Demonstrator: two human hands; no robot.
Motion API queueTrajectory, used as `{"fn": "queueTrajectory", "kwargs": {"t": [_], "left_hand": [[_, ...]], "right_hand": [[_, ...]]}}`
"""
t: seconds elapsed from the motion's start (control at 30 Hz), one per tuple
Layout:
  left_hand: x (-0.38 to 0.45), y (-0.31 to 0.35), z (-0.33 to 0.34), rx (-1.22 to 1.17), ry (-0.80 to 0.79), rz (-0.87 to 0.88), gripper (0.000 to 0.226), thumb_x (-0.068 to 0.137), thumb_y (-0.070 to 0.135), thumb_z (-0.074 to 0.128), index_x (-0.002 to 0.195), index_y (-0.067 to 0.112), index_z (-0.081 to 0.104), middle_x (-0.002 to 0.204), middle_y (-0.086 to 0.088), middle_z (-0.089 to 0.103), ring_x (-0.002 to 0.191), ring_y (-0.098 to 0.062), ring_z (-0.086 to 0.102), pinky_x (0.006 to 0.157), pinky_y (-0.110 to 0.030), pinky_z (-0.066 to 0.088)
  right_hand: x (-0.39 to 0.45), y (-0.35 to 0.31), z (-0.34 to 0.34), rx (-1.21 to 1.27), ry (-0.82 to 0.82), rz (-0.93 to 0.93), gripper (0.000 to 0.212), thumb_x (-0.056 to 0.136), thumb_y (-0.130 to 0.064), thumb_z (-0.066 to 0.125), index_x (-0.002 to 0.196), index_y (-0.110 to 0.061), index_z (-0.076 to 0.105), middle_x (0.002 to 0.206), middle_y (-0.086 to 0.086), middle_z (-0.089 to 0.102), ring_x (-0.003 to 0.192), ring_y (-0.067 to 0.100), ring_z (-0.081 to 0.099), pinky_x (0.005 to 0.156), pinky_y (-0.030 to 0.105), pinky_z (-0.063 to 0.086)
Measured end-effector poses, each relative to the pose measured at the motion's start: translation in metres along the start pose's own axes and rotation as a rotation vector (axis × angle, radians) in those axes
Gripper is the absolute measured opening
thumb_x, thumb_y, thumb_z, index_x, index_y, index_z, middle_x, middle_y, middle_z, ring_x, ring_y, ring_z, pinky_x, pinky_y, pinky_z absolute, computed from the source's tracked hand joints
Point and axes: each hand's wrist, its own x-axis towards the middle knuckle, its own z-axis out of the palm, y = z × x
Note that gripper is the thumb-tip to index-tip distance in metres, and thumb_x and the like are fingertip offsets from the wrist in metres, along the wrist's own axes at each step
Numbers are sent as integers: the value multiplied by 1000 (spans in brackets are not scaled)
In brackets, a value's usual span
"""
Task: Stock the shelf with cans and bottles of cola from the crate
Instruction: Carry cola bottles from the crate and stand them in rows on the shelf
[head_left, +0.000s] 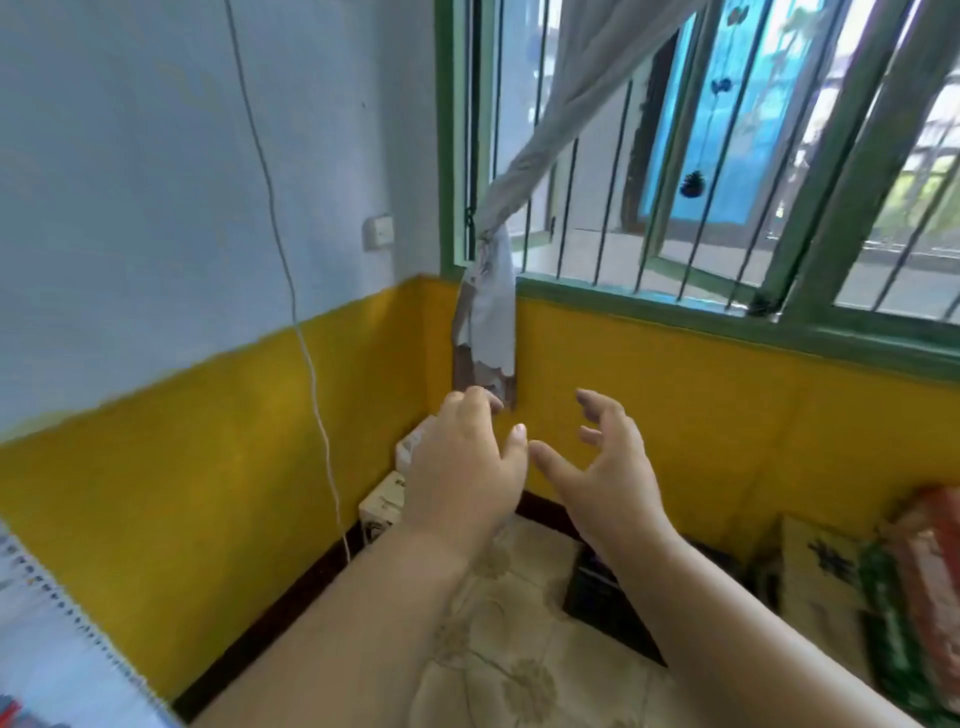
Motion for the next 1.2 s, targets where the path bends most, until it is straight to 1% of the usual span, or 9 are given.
{"fn": "queueTrajectory", "kwargs": {"t": [0.1, 0.2, 0.3, 0.43, 0.5, 0.6, 0.77, 0.93, 1.2], "left_hand": [[0, 33, 57, -26, -114, 65, 30, 97, 47, 52, 120, 27, 50, 108, 10, 52, 90, -6, 52, 68, -16, 47], [3, 49, 104, -34, -207, 127, 32, 97, 48, 51, 121, 28, 49, 109, 12, 51, 92, -6, 53, 68, -18, 50], [10, 56, 146, -68, -303, 154, 31, 96, 44, 54, 119, 23, 51, 111, 5, 54, 90, -13, 57, 71, -30, 53], [28, 52, 201, -110, -421, 155, 32, 96, 47, 52, 120, 25, 49, 112, 6, 53, 89, -13, 58, 73, -38, 57], [42, 48, 229, -132, -480, 157, 33, 96, 50, 51, 120, 26, 49, 111, 7, 53, 89, -12, 59, 72, -38, 57], [75, 45, 270, -179, -547, 182, 37, 96, 54, 50, 121, 26, 49, 112, 8, 54, 89, -11, 59, 70, -31, 56], [150, 48, 326, -228, -593, 215, 42, 95, 58, 50, 123, 26, 49, 116, 8, 55, 95, -11, 60, 69, -26, 57], [211, 50, 373, -236, -644, 241, 45, 94, 60, 50, 123, 26, 49, 119, 7, 56, 96, -12, 60, 71, -28, 56], [239, 50, 451, -215, -784, 210, 46, 92, 59, 54, 124, 26, 49, 118, 8, 55, 95, -11, 59, 68, -24, 54]], "right_hand": [[6, 49, -42, -15, 82, 108, 79, 78, -55, 77, 144, -41, 36, 146, -13, 44, 118, 2, 46, 88, 23, 48], [10, 84, -68, -5, 150, 174, 79, 79, -53, 77, 145, -39, 37, 147, -12, 43, 122, 4, 45, 90, 25, 48], [16, 115, -82, 18, 171, 247, 78, 81, -48, 78, 146, -36, 37, 148, -9, 42, 127, 9, 46, 95, 36, 55], [39, 150, -90, -22, 181, 311, 77, 83, -45, 78, 147, -35, 36, 147, -9, 41, 125, 6, 45, 86, 22, 44], [61, 164, -92, -27, 200, 340, 76, 84, -42, 78, 147, -35, 36, 149, -7, 41, 130, 10, 46, 86, 22, 44], [105, 182, -92, -67, 231, 382, 77, 84, -40, 79, 147, -35, 36, 150, -5, 40, 133, 12, 45, 79, 15, 42], [182, 204, -91, -165, 268, 441, 79, 84, -46, 77, 148, -34, 34, 151, -2, 41, 135, 16, 46, 91, 26, 44], [232, 225, -88, -212, 303, 500, 78, 85, -46, 76, 149, -32, 34, 150, -2, 42, 132, 13, 47, 91, 23, 44], [277, 284, -94, -182, 280, 626, 80, 84, -45, 76, 150, -30, 34, 150, -1, 42, 129, 13, 48, 89, 24, 45]]}}
